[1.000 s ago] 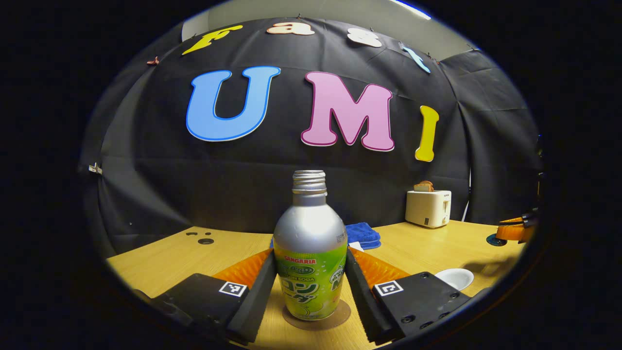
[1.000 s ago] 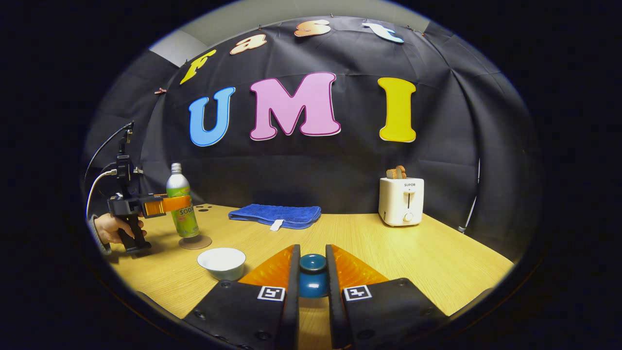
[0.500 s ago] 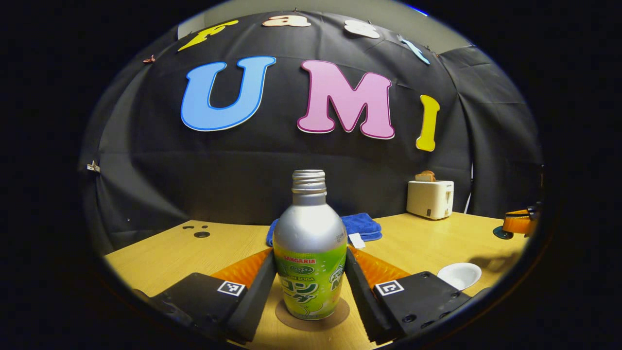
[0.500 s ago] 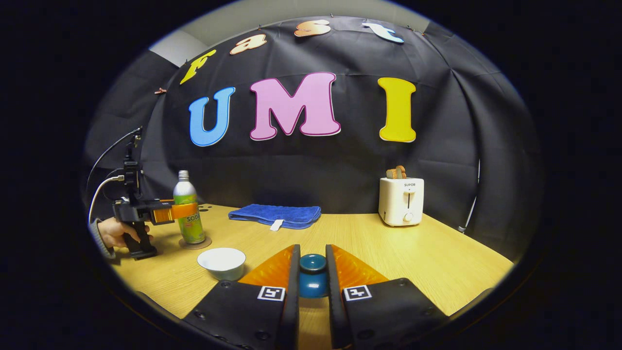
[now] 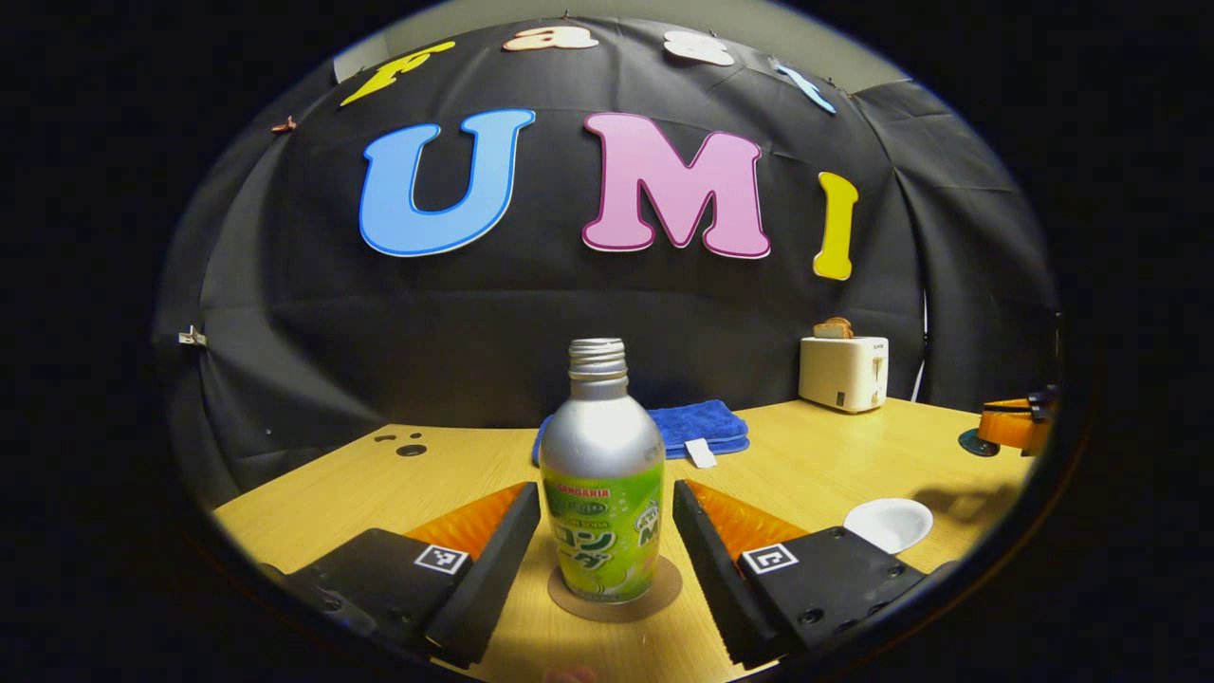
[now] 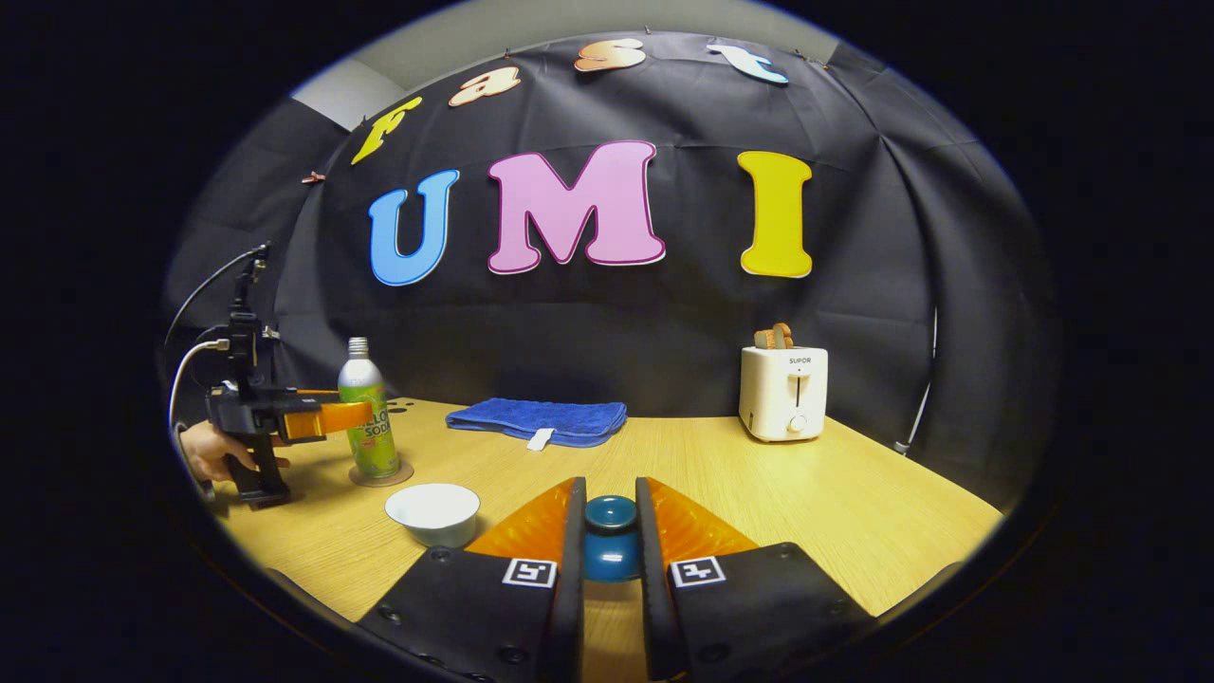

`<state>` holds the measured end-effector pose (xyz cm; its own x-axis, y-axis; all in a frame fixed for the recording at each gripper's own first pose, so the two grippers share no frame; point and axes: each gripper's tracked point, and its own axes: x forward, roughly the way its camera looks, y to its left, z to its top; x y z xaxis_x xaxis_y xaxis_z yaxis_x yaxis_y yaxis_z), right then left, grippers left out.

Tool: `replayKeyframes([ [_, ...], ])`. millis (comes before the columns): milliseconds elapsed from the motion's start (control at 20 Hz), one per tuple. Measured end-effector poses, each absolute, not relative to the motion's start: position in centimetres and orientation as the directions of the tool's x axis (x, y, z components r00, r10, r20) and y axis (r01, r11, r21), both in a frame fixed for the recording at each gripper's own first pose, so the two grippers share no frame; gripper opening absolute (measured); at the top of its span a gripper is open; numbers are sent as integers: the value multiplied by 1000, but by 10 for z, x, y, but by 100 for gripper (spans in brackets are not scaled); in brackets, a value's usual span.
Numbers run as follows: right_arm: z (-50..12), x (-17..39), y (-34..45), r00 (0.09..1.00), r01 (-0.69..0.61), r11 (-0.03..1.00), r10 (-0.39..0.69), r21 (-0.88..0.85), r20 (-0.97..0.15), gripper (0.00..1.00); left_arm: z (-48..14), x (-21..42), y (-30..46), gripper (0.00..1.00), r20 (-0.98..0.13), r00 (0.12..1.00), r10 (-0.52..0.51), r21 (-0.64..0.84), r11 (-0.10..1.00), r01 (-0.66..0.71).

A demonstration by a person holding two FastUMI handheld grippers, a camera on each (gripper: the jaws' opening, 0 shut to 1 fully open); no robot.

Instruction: Open the teacup lid with one hand, grasp the water bottle and pour water into the teacup with the other hand; after pouring, place the water bottle on the coaster and then close the teacup lid.

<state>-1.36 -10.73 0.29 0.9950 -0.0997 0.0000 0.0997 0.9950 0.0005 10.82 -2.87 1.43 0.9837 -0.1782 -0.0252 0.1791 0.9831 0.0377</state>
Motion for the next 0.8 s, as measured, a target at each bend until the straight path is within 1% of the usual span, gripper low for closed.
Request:
replayKeyframes([
  [250, 1, -8, -69, 1000, -1, 1000, 1, 4, -1, 29, 13, 57, -33, 90, 23, 982, -187, 87, 979, 184],
  [400, 0, -1, -41, 999, -48, 999, 48, 5, -4, 29, 4, 41, -45, 91, 0, 976, -218, 66, 974, 218],
  [600, -3, 16, 5, 992, -126, 992, 126, 3, -13, 29, 4, 39, -46, 95, 8, 974, -225, 36, 974, 224],
  [800, -10, 34, 26, 991, -128, 992, 127, -4, -48, 29, 3, 38, -41, 96, 11, 977, -214, -2, 977, 214],
])
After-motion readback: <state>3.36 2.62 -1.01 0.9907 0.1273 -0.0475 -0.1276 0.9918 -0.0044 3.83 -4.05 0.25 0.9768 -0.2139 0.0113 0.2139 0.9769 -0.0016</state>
